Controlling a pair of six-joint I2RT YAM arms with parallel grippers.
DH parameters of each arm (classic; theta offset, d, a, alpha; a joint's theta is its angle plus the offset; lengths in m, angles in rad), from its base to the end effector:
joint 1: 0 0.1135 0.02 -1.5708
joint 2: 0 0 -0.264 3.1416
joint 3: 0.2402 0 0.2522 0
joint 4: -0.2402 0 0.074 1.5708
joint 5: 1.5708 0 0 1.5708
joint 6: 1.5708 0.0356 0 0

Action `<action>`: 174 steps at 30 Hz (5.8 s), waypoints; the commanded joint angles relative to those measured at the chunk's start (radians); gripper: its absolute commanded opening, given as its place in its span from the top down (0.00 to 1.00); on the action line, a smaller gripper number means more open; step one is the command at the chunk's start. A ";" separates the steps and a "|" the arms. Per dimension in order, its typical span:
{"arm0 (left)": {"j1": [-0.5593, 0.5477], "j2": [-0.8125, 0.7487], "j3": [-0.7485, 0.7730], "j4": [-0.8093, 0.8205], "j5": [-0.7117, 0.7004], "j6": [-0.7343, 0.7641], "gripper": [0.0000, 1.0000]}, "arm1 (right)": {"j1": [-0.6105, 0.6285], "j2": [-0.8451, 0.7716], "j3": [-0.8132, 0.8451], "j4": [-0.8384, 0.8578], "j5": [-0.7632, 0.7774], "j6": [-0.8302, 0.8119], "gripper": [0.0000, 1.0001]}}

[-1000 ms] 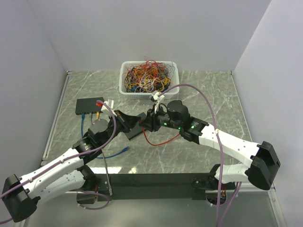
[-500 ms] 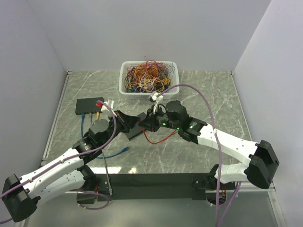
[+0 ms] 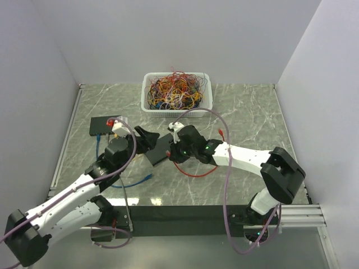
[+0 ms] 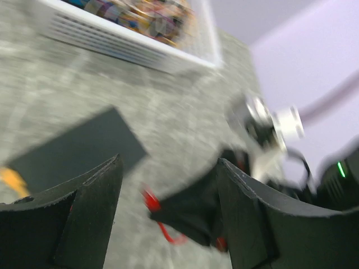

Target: Insert the plug into the switch port

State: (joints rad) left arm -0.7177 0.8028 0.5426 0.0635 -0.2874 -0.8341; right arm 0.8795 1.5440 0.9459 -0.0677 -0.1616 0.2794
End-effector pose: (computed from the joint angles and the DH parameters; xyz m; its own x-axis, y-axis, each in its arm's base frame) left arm 0.1534 -0.1205 0.2772 -0.4109 -0.5841 -0.6999 0.1740 0.7034 -0.6892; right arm 0.2091 0.2617 0.2216 -0.6105 -0.3108 -0.7285 -0.6998 0.6424 0.3124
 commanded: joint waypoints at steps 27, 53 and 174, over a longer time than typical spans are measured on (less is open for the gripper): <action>0.391 0.779 0.089 0.446 0.490 0.135 0.42 | 0.085 0.139 -0.010 0.014 0.042 0.035 1.00; 0.389 0.736 0.003 0.338 0.449 0.029 0.46 | 0.095 0.251 0.106 -0.030 0.111 0.014 1.00; 0.330 0.676 -0.142 0.406 0.462 0.033 0.54 | 0.153 0.367 0.264 -0.083 0.338 0.037 1.00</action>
State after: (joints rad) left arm -0.3454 1.5002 0.4362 0.5327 0.0940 -0.8021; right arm 1.0363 1.9163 1.2240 -0.3054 0.1200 0.3225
